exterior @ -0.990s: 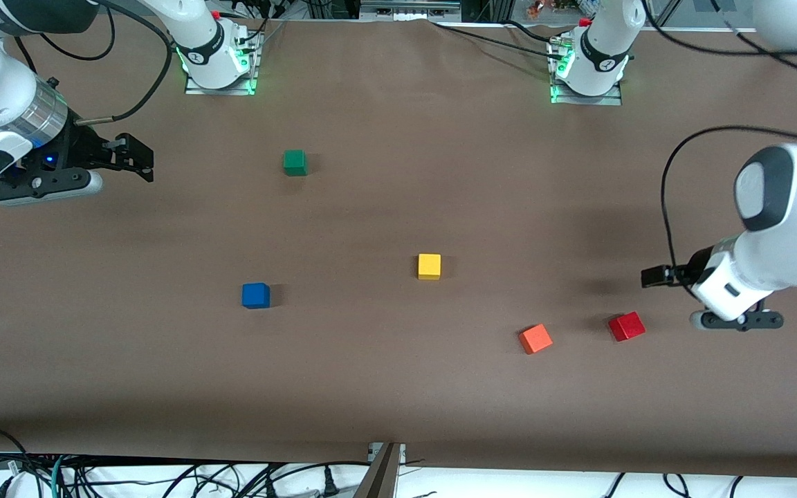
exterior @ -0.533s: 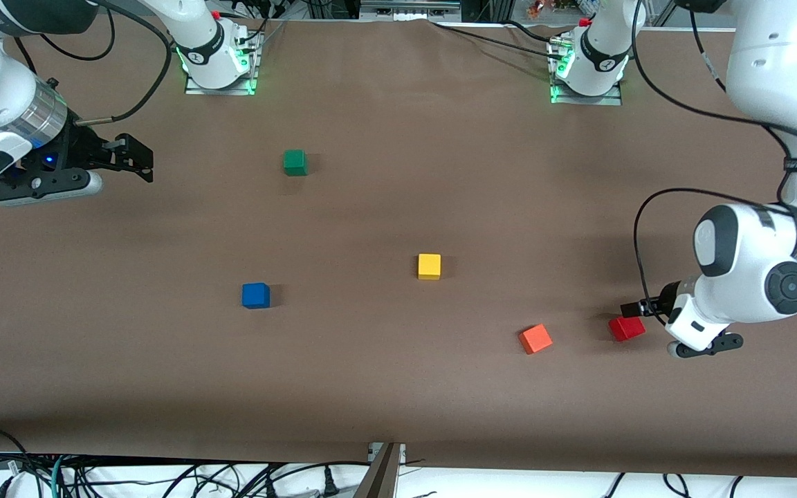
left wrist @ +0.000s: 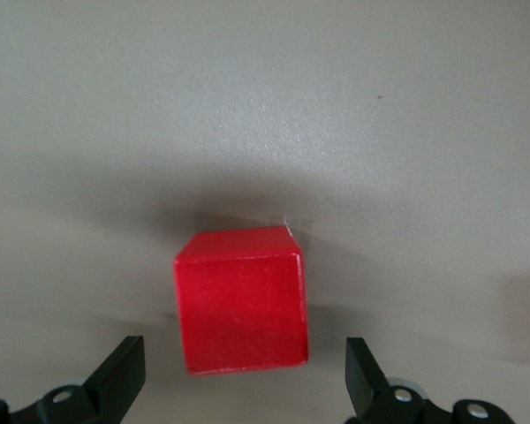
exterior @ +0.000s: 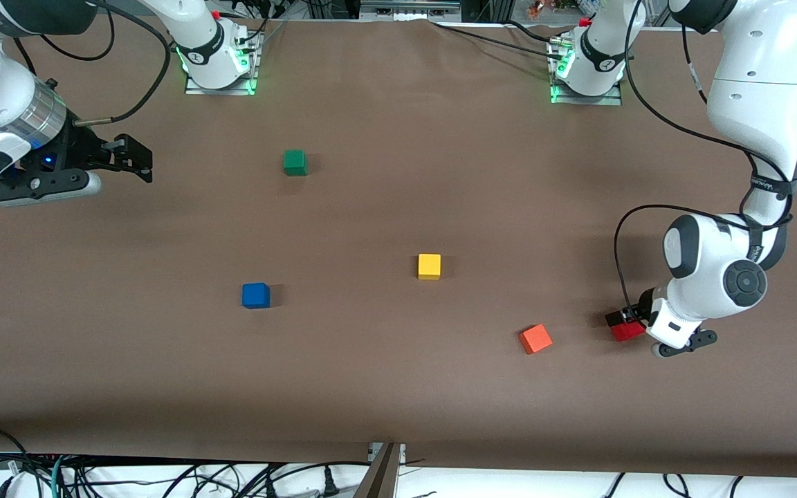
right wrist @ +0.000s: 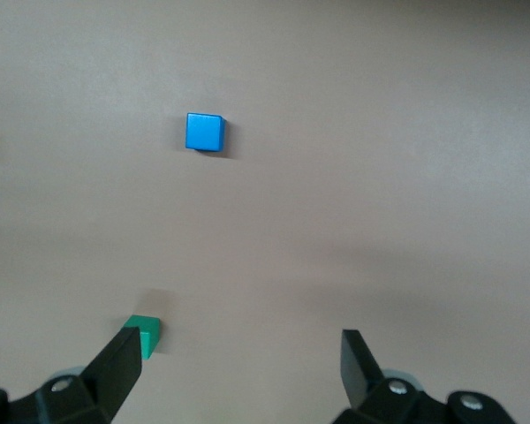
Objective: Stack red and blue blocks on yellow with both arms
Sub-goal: 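Lower the left gripper and close it on the red cube, then lift the red cube and carry it over the yellow cube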
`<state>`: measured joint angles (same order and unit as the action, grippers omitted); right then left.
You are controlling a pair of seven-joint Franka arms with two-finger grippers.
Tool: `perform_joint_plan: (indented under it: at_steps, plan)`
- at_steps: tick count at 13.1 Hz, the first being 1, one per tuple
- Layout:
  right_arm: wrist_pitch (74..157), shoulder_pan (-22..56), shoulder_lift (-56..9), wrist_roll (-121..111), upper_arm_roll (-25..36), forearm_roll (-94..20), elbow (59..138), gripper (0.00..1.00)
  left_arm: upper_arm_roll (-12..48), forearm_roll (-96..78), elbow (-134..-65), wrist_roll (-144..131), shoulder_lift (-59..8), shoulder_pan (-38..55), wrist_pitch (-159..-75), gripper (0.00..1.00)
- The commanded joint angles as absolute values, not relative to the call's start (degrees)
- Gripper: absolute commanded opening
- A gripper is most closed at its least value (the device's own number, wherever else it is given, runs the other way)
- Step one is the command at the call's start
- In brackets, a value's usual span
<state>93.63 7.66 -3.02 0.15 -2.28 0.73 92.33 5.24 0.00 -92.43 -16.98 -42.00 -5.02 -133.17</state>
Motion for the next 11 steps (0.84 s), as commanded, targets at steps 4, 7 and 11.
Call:
perform_joint_plan:
  at_steps: [4, 7, 11]
  plan:
    - [93.5, 6.9, -3.1, -0.2, -2.8, 0.6, 91.7, 1.0, 5.1, -0.1, -93.6, -18.0, -41.3, -4.4, -136.1, 0.23]
    - [93.5, 6.8, -3.1, -0.2, -2.8, 0.6, 91.7, 1.0, 5.4, 0.3, -92.8, -17.5, -40.8, -4.4, -136.0, 0.0]
    - [93.5, 6.8, -3.1, -0.2, -2.8, 0.5, 91.7, 1.0, 7.5, 0.1, -91.3, -18.1, -35.4, 0.4, -130.5, 0.0]
